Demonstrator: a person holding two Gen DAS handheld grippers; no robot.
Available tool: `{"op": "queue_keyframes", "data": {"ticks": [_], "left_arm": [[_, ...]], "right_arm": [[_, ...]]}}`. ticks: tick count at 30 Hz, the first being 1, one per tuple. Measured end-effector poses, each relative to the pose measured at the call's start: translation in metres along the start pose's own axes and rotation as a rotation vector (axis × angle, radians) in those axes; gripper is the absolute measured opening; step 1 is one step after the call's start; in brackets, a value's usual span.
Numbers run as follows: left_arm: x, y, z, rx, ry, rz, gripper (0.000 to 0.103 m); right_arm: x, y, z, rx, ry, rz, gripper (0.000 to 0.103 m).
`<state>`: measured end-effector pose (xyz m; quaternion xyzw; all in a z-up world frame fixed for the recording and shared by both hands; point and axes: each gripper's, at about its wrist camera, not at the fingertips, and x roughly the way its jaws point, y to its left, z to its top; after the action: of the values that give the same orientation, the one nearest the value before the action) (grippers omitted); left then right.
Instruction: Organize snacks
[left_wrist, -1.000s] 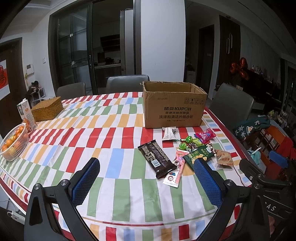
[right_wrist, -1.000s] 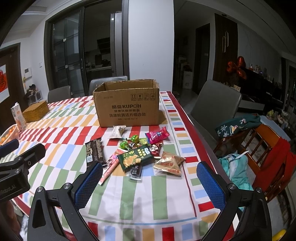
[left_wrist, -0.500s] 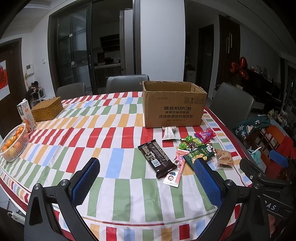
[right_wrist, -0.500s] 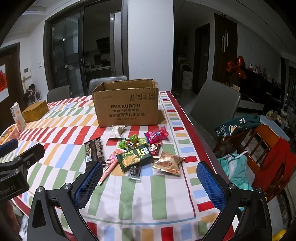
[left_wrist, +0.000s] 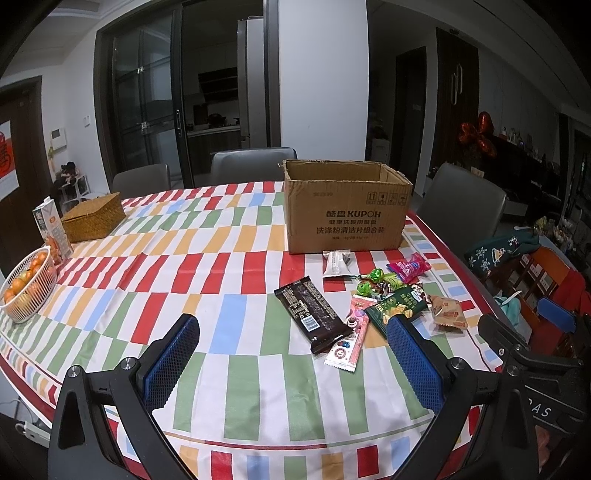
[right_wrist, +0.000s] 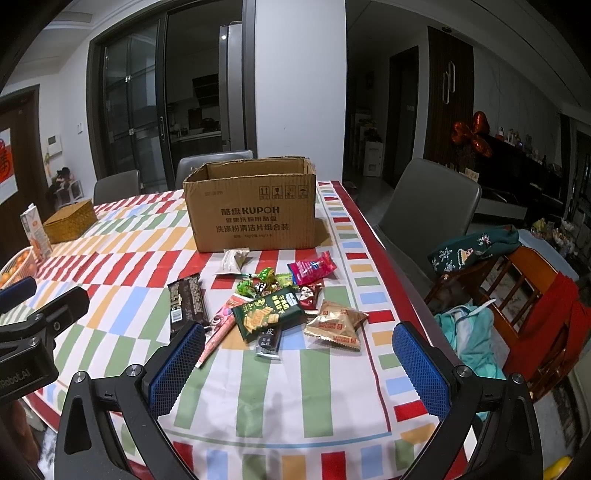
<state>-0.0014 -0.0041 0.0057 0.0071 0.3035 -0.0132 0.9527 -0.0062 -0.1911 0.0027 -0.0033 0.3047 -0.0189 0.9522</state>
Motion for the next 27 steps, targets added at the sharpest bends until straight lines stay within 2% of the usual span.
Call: {"op": "queue_keyframes", "data": {"ticks": [12, 20, 27], "left_arm": [[0.009, -0.006, -0.008, 0.026, 0.018, 0.000, 0.103], [0.029, -0.024, -0.011, 0.117, 0.037, -0.043, 0.103], [0.054, -0.043, -0.007, 0.215, 0.014, -0.104, 0.102]], "right_arm": [[0.009, -0.004, -0.010, 0.015, 0.014, -0.001, 0.103], [0.021, -0.019, -0.013, 0.041, 0.048, -0.016, 0.103], [0.037, -0.031, -0.012, 0.048, 0.059, -0.045, 0.103]]}}
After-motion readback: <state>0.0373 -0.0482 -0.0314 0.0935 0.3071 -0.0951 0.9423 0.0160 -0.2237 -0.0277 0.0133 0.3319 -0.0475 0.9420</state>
